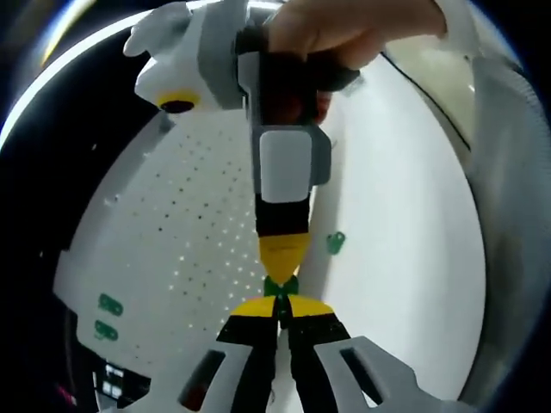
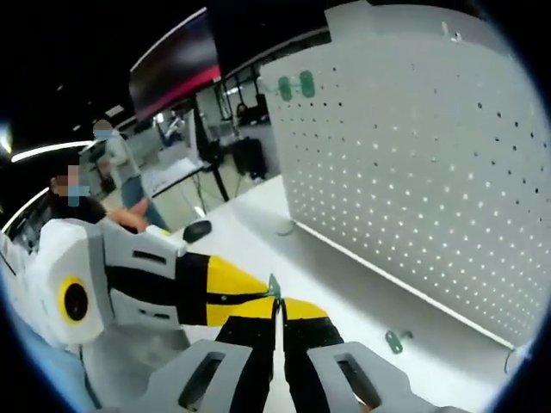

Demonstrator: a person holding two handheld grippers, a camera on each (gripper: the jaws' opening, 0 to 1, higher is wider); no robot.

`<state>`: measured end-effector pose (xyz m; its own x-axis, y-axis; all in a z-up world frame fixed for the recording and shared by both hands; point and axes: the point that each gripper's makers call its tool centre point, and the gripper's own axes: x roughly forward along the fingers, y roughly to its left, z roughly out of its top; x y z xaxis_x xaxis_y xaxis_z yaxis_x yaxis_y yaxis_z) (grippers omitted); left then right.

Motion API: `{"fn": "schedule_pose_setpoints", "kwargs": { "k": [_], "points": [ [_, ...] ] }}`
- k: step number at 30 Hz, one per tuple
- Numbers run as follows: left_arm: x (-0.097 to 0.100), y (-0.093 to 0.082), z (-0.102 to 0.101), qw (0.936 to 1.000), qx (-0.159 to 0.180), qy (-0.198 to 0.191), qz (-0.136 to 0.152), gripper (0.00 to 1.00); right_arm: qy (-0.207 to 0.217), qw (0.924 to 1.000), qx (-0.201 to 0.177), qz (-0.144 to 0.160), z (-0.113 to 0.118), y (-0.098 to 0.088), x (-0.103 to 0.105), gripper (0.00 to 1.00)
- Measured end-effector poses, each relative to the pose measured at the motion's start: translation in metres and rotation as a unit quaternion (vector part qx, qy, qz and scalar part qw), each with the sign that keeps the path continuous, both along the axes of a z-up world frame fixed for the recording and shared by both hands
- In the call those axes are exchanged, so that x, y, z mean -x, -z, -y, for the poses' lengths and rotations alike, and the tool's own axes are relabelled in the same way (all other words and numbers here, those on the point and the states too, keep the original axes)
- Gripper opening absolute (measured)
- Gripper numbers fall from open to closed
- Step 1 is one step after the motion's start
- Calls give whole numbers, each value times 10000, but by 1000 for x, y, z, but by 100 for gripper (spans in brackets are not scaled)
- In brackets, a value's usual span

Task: Insert the hook assembly into the mounting plate slot until the hook locks in place.

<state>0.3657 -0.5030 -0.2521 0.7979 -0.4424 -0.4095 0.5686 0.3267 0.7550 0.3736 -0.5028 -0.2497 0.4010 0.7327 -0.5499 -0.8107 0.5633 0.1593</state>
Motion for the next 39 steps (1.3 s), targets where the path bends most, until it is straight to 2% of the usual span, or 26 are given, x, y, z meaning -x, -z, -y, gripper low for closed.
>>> {"fn": "schedule_pose_setpoints", "kwargs": {
  "k": [4,6,11,15,20,22,27,35,39],
  "points": [
    [0,-3,-1,9999,140,-10,-11,3,-60,9999,-50,99,-1,-4,0,0],
    [0,-4,-3,9997,225,-52,-37,3,-158,9993,-135,320,-2,-11,-1,1],
    [1,-3,-4,9989,433,-99,-129,3,-120,9985,-120,524,1,-17,-2,7],
    [-1,-5,-6,9964,783,-181,-273,3,-135,9973,-80,722,6,-21,-4,14],
    [-2,-9,-9,9894,1340,-286,-491,3,-129,9963,-97,845,12,-26,-4,22],
    [-4,-12,-11,9838,1645,-366,-619,3,-137,9958,-121,894,14,-28,-4,25],
    [-7,-21,-15,9635,2461,-485,-930,3,-165,9947,-283,970,16,-36,0,31],
    [-12,-35,-25,9440,3071,-604,-1048,3,-100,9917,-361,1227,23,-49,4,38],
    [-18,-46,-33,9257,3553,-776,-1043,3,1,9896,-451,1368,28,-60,6,41]
  ]
}}
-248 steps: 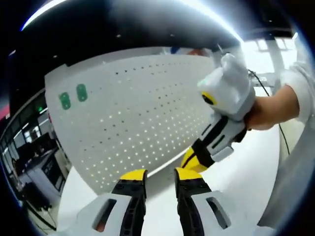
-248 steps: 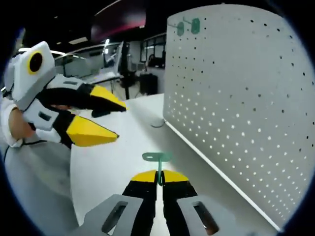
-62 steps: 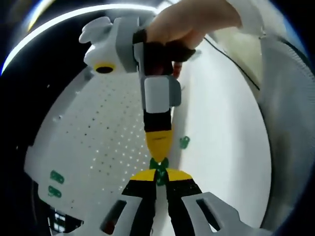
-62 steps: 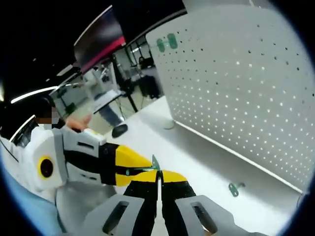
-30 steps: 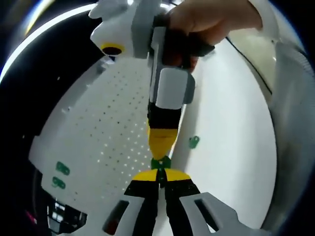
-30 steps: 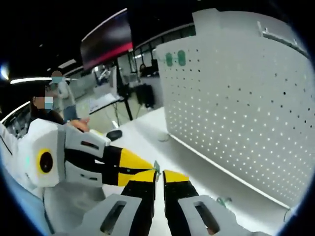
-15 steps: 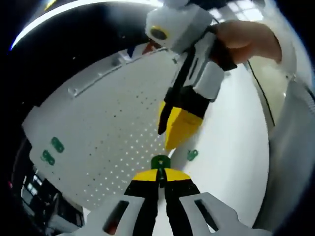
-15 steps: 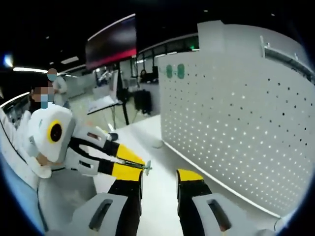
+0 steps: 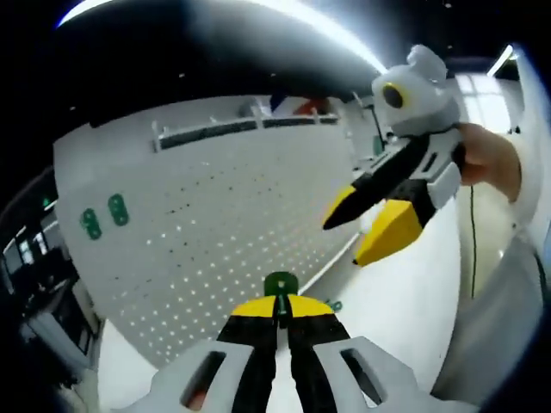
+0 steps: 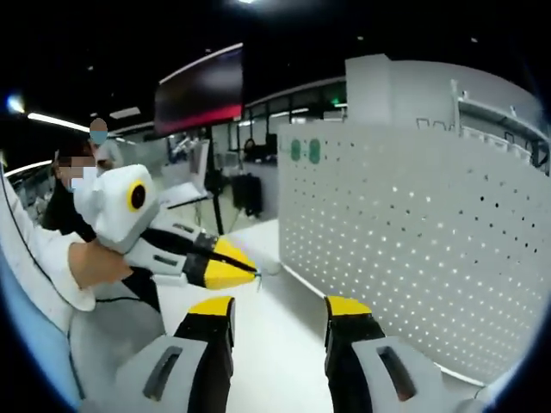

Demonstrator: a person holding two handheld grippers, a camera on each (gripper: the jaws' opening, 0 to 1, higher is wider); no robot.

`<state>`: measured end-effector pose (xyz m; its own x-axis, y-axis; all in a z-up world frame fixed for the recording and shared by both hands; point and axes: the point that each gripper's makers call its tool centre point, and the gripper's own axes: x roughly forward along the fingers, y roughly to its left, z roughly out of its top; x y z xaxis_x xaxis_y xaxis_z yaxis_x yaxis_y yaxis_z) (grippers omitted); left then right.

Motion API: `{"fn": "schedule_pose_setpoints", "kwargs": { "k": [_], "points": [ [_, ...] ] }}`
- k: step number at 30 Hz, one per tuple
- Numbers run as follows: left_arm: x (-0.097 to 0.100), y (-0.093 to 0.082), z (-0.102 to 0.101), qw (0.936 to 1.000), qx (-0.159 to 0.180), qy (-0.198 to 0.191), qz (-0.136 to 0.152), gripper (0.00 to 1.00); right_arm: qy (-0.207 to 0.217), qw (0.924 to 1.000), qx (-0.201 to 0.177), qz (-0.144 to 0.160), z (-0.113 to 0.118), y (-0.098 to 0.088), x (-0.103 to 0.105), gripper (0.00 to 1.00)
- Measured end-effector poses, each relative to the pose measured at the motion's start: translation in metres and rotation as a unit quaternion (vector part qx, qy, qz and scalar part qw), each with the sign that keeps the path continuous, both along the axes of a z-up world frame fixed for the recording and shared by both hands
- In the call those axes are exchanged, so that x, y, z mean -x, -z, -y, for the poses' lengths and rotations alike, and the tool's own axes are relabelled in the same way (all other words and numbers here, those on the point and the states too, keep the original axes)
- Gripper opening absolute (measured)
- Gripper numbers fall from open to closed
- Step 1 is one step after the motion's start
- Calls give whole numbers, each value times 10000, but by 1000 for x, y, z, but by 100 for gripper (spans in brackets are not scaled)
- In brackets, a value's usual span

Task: Insert the hook assembly into the mounting plate slot until the hook locks in place.

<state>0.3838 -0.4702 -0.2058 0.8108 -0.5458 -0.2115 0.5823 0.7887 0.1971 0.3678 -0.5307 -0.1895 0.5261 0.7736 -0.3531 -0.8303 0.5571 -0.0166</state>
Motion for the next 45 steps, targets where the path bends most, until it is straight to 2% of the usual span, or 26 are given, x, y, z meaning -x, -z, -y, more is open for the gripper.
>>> {"fn": "schedule_pose_setpoints", "kwargs": {
  "k": [10,17,22,25,38,40,45],
  "points": [
    [-17,-32,-15,9977,351,-498,301,3,199,9990,-235,314,10,-22,-1,46],
    [-32,-58,-25,9934,590,-802,564,3,288,9978,-396,455,19,-35,-4,47],
    [-48,-81,-35,9880,849,-1048,755,3,314,9970,-459,535,23,-43,-5,51],
    [-57,-90,-37,9858,873,-1143,869,3,336,9963,-502,614,26,-49,-6,52],
    [-97,-119,-41,9738,1141,-1588,1164,3,485,9943,-614,726,40,-61,-14,54],
    [-103,-124,-43,9704,1315,-1661,1159,3,508,9940,-618,742,42,-62,-15,54],
    [-118,-128,-47,9656,1407,-1833,1195,3,572,9931,-639,797,49,-67,-16,55]
  ]
}}
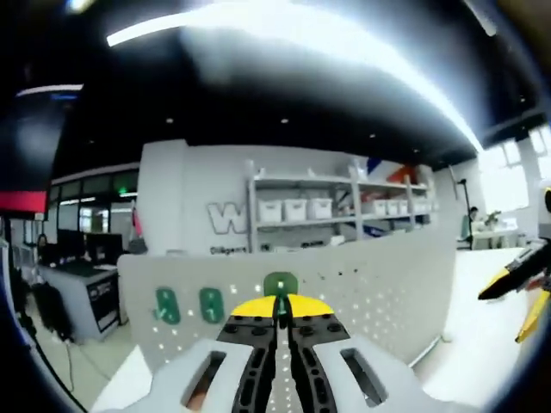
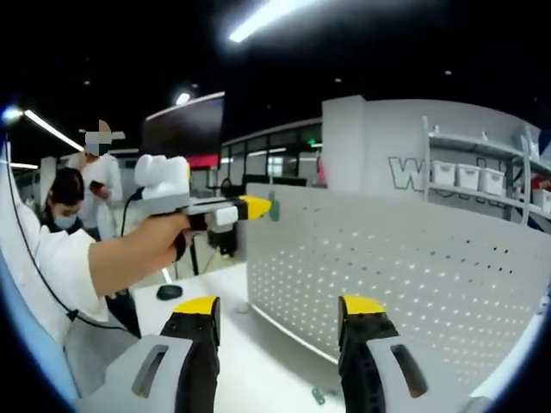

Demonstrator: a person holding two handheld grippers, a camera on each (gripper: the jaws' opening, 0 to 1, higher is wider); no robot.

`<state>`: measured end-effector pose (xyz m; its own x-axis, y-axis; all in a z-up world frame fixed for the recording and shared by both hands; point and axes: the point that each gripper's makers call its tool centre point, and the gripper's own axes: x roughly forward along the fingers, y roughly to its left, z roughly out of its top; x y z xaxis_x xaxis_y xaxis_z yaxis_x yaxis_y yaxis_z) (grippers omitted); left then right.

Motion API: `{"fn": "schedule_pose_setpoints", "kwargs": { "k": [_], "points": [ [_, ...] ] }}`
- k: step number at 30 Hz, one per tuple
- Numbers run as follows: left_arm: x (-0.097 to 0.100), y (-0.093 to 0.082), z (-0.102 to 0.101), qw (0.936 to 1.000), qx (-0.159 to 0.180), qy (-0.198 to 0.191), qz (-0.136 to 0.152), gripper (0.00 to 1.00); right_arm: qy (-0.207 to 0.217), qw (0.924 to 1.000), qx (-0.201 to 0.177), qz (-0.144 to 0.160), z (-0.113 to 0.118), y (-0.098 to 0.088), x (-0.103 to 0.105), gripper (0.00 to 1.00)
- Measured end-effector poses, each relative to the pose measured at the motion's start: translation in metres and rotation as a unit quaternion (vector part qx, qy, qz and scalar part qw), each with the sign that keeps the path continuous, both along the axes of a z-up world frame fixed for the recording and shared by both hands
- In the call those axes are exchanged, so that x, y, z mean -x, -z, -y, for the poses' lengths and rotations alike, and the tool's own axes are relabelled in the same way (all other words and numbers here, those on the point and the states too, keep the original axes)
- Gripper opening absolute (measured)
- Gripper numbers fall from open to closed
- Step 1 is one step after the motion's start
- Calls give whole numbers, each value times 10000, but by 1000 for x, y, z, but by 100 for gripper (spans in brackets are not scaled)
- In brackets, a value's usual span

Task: Insert the hook assembly into the mounting plate slot until the hook locks in place.

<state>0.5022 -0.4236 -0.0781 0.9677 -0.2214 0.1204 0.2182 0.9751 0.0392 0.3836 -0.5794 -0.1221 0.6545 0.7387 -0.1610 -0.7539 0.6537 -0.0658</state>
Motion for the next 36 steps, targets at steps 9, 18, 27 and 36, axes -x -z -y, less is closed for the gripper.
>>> {"fn": "schedule_pose_setpoints", "kwargs": {
  "k": [9,18,27,36],
  "points": [
    [-22,3,-5,9991,44,-428,-36,3,64,10000,-40,9,6,-1,-3,55],
    [-36,13,-7,9979,37,-638,-127,3,86,9999,-52,2,11,0,-6,55],
    [-43,16,-8,9972,182,-708,-171,3,68,10000,-18,-10,12,1,-8,55],
    [-48,18,-10,9967,200,-762,-179,3,70,10000,4,-14,13,1,-10,55]
  ]
}}
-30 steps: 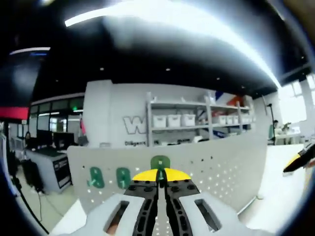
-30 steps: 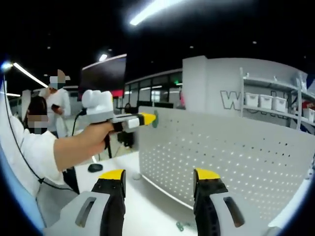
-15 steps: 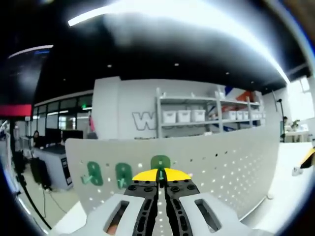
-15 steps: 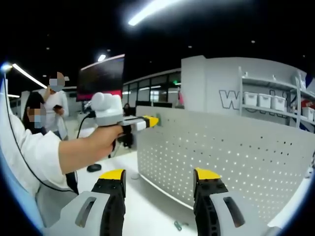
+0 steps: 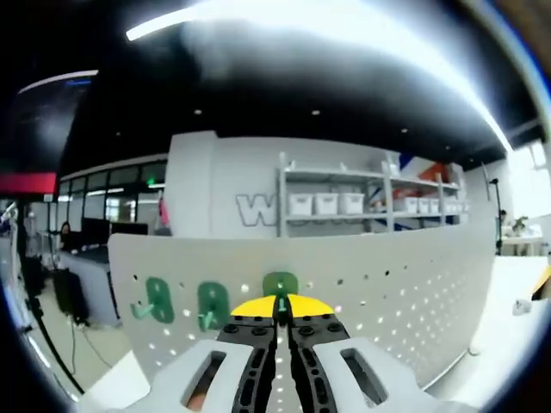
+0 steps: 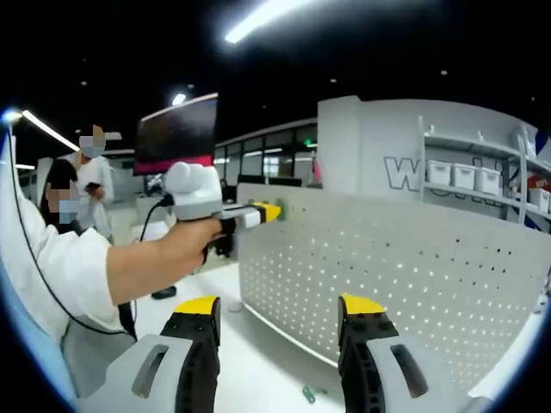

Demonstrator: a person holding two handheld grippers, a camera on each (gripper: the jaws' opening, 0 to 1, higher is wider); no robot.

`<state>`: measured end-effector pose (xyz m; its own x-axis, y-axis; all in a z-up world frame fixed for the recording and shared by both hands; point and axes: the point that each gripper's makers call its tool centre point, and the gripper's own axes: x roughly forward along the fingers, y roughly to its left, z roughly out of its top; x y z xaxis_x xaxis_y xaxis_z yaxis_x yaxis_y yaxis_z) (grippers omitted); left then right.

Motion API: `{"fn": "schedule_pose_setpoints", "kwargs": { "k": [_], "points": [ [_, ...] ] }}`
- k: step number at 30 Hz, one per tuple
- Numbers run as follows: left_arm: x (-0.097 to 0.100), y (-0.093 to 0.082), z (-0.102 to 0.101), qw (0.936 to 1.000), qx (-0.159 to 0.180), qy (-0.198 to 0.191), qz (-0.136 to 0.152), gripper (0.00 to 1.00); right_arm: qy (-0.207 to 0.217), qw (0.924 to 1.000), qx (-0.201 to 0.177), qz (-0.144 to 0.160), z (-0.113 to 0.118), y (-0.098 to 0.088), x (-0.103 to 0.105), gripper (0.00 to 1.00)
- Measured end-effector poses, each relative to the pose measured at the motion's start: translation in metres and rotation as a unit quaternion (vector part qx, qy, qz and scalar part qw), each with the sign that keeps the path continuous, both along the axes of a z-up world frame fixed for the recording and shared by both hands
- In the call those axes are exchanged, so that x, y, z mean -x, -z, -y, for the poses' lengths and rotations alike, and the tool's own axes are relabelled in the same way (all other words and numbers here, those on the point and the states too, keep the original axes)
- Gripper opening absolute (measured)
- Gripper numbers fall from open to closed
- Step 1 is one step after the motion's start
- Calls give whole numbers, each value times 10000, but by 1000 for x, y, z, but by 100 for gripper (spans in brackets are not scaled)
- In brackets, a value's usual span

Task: Insert the hook assembly into the mounting plate slot until the hook locks in place.

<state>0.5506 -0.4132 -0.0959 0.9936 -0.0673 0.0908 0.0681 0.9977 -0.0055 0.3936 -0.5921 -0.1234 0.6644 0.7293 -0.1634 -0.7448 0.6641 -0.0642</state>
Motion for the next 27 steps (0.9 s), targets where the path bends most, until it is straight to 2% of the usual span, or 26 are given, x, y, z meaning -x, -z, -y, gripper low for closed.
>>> {"fn": "schedule_pose_setpoints", "kwargs": {
  "k": [15,23,27],
  "points": [
    [-3,3,1,9998,-200,-88,17,3,13,10000,23,-11,1,2,-1,54],
    [-3,3,2,9983,-512,-227,148,3,21,10000,24,9,3,1,-2,54],
    [-2,3,2,9978,-551,-276,225,3,18,10000,36,19,3,0,-3,54]
  ]
}}
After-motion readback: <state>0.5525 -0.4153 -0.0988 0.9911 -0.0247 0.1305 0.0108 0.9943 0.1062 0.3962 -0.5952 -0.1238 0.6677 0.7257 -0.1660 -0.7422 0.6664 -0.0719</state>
